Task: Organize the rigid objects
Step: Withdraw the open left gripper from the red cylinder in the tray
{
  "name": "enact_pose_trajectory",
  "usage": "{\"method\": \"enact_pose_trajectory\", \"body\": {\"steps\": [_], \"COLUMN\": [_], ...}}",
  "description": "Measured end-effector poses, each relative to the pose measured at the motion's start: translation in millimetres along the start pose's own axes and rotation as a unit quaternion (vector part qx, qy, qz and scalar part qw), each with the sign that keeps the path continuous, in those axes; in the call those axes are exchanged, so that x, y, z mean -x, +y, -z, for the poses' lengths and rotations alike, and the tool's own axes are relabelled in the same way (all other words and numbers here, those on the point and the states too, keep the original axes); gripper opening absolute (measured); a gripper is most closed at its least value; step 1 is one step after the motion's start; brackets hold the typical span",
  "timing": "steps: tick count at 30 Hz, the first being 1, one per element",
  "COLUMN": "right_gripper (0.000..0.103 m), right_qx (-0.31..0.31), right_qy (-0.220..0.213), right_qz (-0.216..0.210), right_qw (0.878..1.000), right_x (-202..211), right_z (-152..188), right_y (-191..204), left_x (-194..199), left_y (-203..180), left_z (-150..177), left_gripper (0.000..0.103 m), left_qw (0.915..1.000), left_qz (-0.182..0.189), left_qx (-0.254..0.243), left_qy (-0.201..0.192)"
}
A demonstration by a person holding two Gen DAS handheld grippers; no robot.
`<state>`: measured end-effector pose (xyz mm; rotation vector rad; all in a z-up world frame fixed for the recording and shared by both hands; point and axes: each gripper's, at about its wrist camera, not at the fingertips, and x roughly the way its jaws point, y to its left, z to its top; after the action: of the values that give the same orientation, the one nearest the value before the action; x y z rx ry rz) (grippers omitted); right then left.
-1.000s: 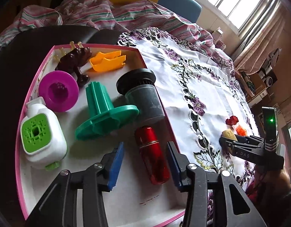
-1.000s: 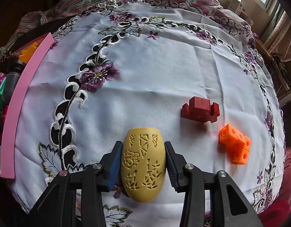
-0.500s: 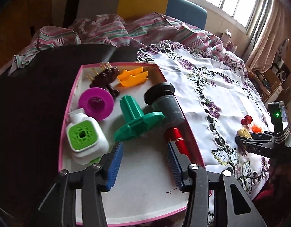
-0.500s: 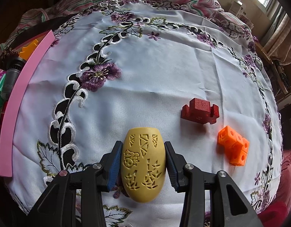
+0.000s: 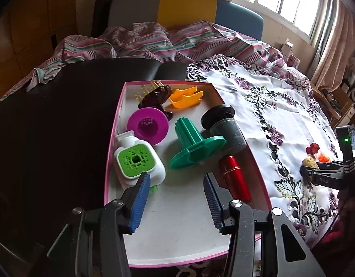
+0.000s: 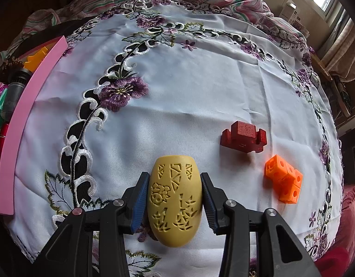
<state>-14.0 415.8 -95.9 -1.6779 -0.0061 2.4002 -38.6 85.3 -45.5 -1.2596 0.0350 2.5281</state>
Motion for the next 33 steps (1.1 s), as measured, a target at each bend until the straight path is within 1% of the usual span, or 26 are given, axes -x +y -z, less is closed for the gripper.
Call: {"method": "enact_pose_trajectory", "body": {"steps": [10, 21, 26, 30, 31, 33], "right_gripper": [0.044, 0.044, 0.043, 0.043, 0.043, 0.044], "right_qx": [-0.001, -0.004, -0.010, -0.022, -0.027, -0.038], "right_qy": [-0.001, -0.002, -0.010, -0.022, -0.026, -0.035], "right_qz": [0.000, -0.005, -0.009, -0.018, -0.025, -0.053], "right_qw": [1.000, 1.000, 1.000, 0.999, 0.999, 0.997], "right_x": [1.0, 1.2, 3.8, 9.0, 11.9, 19.7], "right_z": [-0.2, -0.9, -2.5, -4.4, -4.8, -6.1], "right_y": [0.2, -0.7, -3.5, -8.0, -9.0, -8.4], "left_x": [7.8, 11.8, 14.6, 16.6, 17.2, 17.1], "left_y": [14.4, 35.9, 43.3, 48.2, 49.4, 51.8], "left_z": [1.9, 6.5, 8.7, 10.6, 11.4, 12.7], "left_gripper": [0.049, 0.049, 0.049, 0.049, 0.049, 0.049], "left_qw": [0.9996, 0.9987, 0.9982, 0.9978, 0.9977, 0.9975], "left_qz": [-0.018, -0.034, -0.041, -0.045, -0.047, -0.051], "left_qx": [0.014, 0.034, 0.041, 0.044, 0.045, 0.046], "left_qy": [-0.015, -0.014, -0.016, -0.018, -0.018, -0.016]}}
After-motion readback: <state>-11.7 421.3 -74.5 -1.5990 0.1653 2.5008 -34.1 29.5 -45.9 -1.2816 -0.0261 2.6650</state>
